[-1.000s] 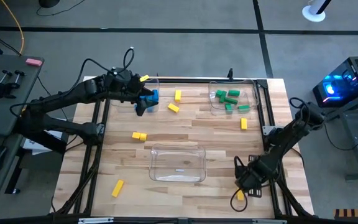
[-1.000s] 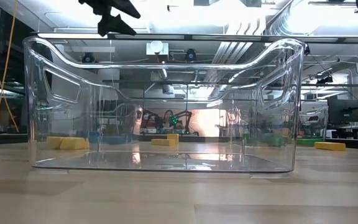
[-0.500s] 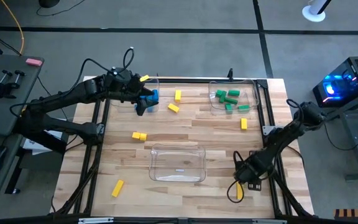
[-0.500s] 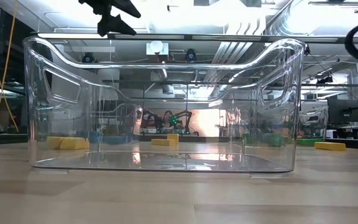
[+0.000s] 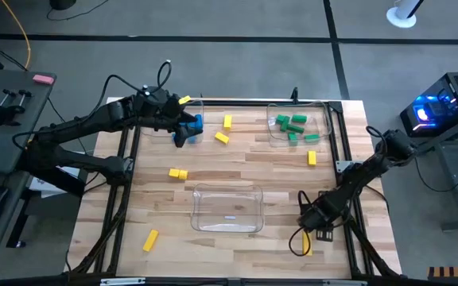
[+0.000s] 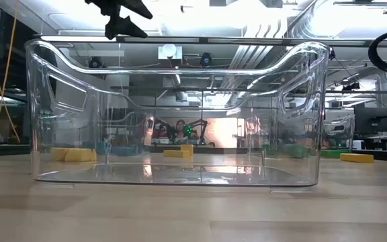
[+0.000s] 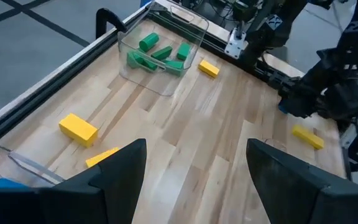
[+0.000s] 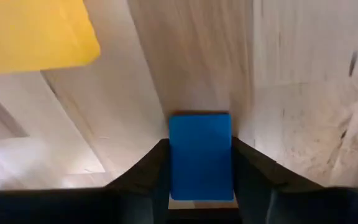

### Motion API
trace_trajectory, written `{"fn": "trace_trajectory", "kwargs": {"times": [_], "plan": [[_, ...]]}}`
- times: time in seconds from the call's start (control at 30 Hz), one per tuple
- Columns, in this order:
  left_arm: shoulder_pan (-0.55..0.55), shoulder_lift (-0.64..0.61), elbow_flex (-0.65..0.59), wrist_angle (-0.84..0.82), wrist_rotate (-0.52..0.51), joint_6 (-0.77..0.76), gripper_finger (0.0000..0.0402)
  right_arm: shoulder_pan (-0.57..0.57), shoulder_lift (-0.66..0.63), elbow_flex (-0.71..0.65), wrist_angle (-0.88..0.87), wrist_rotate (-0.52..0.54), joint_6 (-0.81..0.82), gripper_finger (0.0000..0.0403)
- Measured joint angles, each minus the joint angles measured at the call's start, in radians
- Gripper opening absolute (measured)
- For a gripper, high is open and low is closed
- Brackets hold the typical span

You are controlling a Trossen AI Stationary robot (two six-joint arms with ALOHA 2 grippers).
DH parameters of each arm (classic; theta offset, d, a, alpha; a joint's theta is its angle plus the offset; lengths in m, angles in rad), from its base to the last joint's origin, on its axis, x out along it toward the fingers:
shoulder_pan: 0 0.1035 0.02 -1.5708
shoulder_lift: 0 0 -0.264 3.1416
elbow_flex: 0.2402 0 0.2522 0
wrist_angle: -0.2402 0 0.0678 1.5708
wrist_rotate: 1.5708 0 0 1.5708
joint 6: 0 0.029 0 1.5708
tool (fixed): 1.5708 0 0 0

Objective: Sort blocks
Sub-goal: Put the blue block into the top left transparent bin

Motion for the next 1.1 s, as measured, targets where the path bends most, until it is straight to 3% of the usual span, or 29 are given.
{"fn": "trace_trajectory", "kwargs": {"times": [0.17,0.23,0.4,0.5,0.57,0.7,0.8,0.97,1.1], "plan": [[-0.02,-0.039,-0.001,0.067,0.063,0.002,0.0262,-0.051,-0.005,0.087,-0.065,0.008,-0.048,0.0129],[-0.023,-0.073,0.0,0.124,0.086,0.006,0.0262,-0.083,-0.02,0.156,-0.133,0.058,-0.1,0.0129],[-0.026,-0.147,0.037,0.191,0.049,0.041,0.0262,-0.24,-0.074,0.372,-0.264,0.328,-0.232,0.0129],[-0.054,-0.15,0.045,0.165,0.002,0.142,0.0262,-0.386,-0.084,0.502,-0.188,0.486,-0.328,0.0129],[-0.086,-0.134,0.044,0.119,-0.032,0.234,0.0262,-0.485,-0.081,0.565,-0.068,0.526,-0.406,0.0129],[-0.163,-0.096,0.043,-0.034,-0.18,0.389,0.0262,-0.657,-0.078,0.63,0.318,0.492,-0.542,0.0129],[-0.205,-0.096,0.043,-0.132,-0.301,0.343,0.0262,-0.768,-0.047,0.657,0.52,0.468,-0.613,0.0129],[-0.278,-0.162,0.043,-0.153,-0.312,0.177,0.0262,-0.909,0.106,0.742,0.669,0.37,-0.654,0.0129],[-0.341,-0.239,0.043,-0.08,-0.326,0.082,0.0262,-0.95,0.298,0.865,0.758,0.283,-0.643,0.0129]]}}
